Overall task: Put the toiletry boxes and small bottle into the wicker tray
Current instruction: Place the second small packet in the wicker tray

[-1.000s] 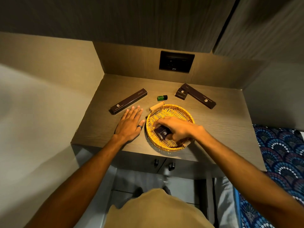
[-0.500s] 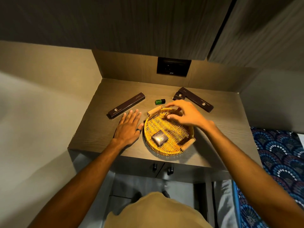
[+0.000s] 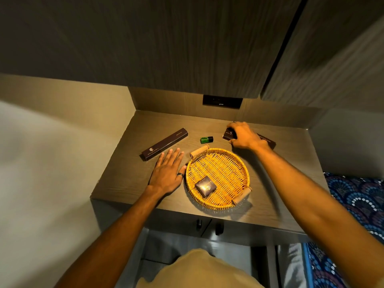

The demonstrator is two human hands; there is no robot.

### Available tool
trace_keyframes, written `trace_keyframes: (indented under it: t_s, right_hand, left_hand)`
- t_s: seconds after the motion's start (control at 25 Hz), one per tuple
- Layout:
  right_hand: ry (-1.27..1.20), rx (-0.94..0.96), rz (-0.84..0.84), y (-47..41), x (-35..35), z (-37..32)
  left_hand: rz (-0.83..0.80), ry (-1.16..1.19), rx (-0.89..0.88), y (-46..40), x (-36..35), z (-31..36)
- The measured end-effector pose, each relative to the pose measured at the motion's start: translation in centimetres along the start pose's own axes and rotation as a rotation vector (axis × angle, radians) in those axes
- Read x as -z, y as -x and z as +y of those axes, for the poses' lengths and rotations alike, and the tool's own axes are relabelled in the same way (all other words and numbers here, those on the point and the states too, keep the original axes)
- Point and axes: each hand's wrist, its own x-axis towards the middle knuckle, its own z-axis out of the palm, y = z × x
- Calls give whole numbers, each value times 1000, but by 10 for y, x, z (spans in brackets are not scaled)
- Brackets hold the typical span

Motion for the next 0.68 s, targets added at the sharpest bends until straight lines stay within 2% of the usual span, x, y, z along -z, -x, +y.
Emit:
trace_keyframes:
  t_s: [0.16, 0.28, 0.32, 0.4, 0.52, 0.68]
  right_hand:
    - [-36, 40, 28, 9, 6, 4]
    - [-248, 145, 153, 25, 18, 1]
    - [-325, 228, 138, 33, 19, 0]
    - [-311, 404, -22, 53, 12, -8]
    - [-127, 445, -299, 76, -16, -22]
    - [-35, 442, -338, 82, -38, -29]
  left_hand:
    - [-3, 8, 1, 1, 1, 1]
    - [5, 11, -5, 2, -1, 1]
    - [6, 13, -6, 1, -1, 2]
    - [12, 8, -7, 1, -1, 1]
    - [11, 5, -9, 1, -1, 1]
    - [13, 7, -11, 1, -1, 1]
